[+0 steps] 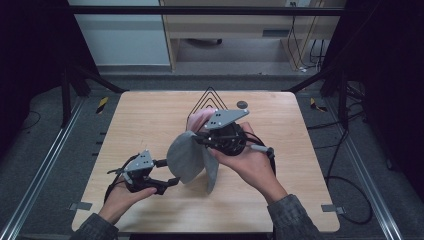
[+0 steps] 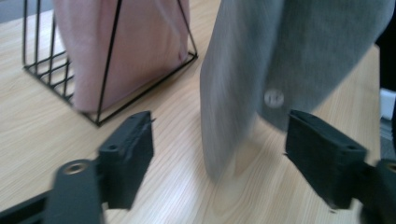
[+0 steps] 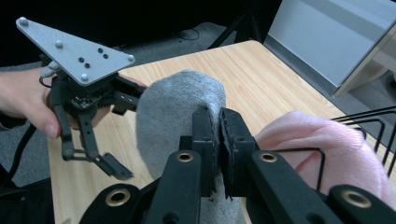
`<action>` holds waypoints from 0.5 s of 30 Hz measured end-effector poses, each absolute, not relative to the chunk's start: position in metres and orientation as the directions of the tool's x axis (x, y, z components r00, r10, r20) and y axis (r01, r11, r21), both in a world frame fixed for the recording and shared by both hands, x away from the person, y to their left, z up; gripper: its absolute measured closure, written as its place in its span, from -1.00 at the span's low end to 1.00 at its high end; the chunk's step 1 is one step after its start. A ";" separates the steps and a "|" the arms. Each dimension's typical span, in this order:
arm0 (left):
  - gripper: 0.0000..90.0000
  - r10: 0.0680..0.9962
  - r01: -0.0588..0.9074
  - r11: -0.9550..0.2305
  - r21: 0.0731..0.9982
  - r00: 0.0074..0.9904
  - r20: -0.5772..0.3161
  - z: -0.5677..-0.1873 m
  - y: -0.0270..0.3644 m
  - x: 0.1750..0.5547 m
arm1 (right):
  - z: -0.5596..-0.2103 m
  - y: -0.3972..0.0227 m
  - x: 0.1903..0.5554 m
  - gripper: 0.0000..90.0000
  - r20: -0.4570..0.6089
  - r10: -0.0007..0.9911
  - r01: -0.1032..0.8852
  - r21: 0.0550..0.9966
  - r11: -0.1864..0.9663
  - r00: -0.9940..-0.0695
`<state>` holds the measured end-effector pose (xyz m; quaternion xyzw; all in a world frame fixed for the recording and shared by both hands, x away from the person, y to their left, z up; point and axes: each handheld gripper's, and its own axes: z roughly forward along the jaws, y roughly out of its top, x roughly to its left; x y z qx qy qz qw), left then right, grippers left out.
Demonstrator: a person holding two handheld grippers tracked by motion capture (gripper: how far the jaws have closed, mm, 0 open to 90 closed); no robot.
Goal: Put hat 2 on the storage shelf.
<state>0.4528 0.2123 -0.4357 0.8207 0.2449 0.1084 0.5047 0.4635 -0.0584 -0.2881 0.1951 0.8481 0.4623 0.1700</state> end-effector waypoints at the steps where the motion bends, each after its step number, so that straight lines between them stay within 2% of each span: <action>1: -0.35 0.508 0.282 -0.379 0.881 0.860 -0.056 -0.436 0.208 0.453 | -0.289 -0.058 0.464 0.90 -0.107 0.489 0.175 0.851 0.496 -0.866; 3: -0.19 0.500 0.278 -0.393 0.877 0.864 -0.050 -0.436 0.203 0.452 | -0.292 -0.057 0.463 0.90 -0.101 0.487 0.176 0.853 0.491 -0.868; 7: 0.41 0.497 0.279 -0.435 0.856 0.867 -0.030 -0.434 0.197 0.451 | -0.296 -0.061 0.463 0.90 -0.095 0.492 0.183 0.855 0.486 -0.865; 10: 0.75 0.493 0.285 -0.425 0.859 0.869 -0.044 -0.427 0.197 0.450 | -0.299 -0.071 0.463 0.90 -0.085 0.508 0.195 0.859 0.474 -0.857; 12: 0.86 0.489 0.287 -0.430 0.856 0.871 -0.046 -0.420 0.196 0.450 | -0.301 -0.080 0.464 0.90 -0.079 0.523 0.208 0.860 0.467 -0.848; 15: 0.90 0.485 0.274 -0.437 0.857 0.874 -0.032 -0.404 0.192 0.451 | -0.302 -0.096 0.464 0.90 -0.073 0.551 0.227 0.861 0.456 -0.831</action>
